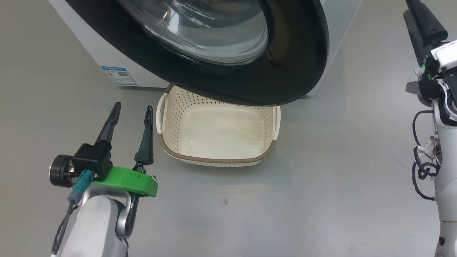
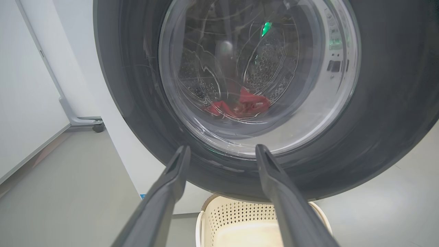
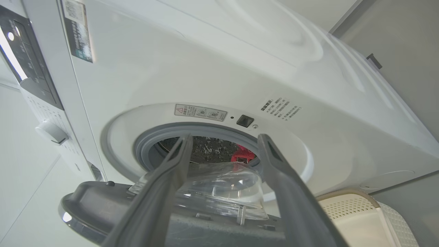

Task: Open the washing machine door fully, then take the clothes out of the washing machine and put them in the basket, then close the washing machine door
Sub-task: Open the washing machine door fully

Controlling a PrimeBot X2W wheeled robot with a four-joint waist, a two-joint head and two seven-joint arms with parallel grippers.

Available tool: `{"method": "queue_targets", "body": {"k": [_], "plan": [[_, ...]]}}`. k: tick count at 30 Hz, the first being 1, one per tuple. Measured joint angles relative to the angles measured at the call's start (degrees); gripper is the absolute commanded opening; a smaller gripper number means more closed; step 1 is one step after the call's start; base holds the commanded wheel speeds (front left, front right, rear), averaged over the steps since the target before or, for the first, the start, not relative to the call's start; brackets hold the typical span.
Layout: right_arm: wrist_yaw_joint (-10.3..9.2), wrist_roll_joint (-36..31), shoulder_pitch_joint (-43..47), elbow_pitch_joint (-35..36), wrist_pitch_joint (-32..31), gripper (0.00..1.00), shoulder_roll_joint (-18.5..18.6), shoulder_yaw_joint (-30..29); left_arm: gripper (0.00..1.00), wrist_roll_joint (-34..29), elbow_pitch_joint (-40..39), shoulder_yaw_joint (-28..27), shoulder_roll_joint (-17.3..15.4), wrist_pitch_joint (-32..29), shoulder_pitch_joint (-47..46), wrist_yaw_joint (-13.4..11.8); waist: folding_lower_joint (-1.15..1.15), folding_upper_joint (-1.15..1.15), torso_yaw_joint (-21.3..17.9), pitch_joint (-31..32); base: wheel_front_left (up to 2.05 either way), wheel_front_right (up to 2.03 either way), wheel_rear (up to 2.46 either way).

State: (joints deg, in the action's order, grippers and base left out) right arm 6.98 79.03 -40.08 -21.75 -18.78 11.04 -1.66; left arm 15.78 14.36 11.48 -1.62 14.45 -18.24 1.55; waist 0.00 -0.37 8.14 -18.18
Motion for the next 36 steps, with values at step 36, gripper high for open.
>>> {"method": "queue_targets", "body": {"k": [36], "plan": [[-4.67, -46.8, 22.2, 3.9, 33.5, 1.00, 7.4, 13.9, 1.00, -1.3, 1.4, -1.9, 0.0, 0.0, 3.0, 0.8, 0.00, 0.00, -2.6, 4.6, 0.00, 0.00, 0.00]]}}
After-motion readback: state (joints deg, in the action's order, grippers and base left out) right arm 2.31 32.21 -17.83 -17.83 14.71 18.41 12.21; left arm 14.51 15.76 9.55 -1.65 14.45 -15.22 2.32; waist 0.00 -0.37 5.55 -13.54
